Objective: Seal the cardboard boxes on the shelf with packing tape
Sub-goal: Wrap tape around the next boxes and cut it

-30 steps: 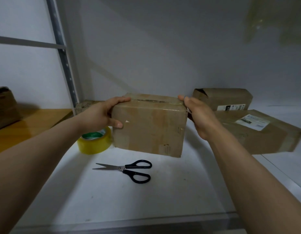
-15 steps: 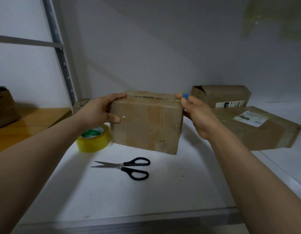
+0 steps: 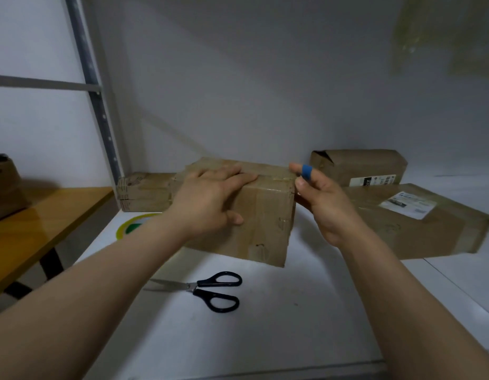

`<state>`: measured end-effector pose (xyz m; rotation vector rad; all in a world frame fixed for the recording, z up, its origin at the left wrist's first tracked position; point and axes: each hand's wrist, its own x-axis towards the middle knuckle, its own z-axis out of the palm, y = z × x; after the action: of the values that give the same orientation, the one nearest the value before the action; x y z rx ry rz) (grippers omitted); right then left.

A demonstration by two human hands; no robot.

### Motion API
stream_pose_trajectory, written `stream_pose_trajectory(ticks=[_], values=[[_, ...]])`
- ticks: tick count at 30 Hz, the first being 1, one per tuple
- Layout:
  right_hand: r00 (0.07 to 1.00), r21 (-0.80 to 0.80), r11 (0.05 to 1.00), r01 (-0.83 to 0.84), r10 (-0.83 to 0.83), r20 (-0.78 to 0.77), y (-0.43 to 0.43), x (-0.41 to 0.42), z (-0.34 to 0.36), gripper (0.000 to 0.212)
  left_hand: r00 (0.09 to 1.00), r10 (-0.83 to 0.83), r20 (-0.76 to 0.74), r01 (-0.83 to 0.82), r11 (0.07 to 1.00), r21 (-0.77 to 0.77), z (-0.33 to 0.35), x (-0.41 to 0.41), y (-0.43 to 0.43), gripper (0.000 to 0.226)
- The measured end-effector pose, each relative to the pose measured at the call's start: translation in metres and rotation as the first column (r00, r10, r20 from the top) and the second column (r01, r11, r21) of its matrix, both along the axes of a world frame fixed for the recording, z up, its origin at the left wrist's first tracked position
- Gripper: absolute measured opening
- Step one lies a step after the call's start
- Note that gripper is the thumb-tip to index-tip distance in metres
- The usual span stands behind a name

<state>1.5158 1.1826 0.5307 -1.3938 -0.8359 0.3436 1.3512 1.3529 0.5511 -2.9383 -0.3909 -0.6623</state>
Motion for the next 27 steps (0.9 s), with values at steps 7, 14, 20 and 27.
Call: stream_pose_trajectory(ticks=[7,14,20,27], values=[[0.982,0.040,0.982,0.186,-0.185,-0.040,-0.002,-0.002,0.018,0.027,0.956,-0.077,0.284,0.051,0.994,0.099,-0.030,-0.011,0.002,0.087],[0.970,-0.156,0.981,-0.115,0.145,0.197,-0.017,-0.014,0.027,0.064,0.936,-0.076,0.344,0.024,0.988,0.155,-0.036,-0.017,-0.006,0.087],[0.948,-0.180,0.956,-0.230,0.262,0.183,-0.039,-0.019,0.023,0.074,0.910,-0.066,0.409,-0.019,0.980,0.200,-0.052,-0.027,-0.016,0.081],[0.935,-0.225,0.940,-0.257,0.300,0.189,-0.040,-0.022,0.030,0.103,0.918,-0.047,0.395,-0.034,0.980,0.196,-0.051,-0.029,-0.019,0.080]])
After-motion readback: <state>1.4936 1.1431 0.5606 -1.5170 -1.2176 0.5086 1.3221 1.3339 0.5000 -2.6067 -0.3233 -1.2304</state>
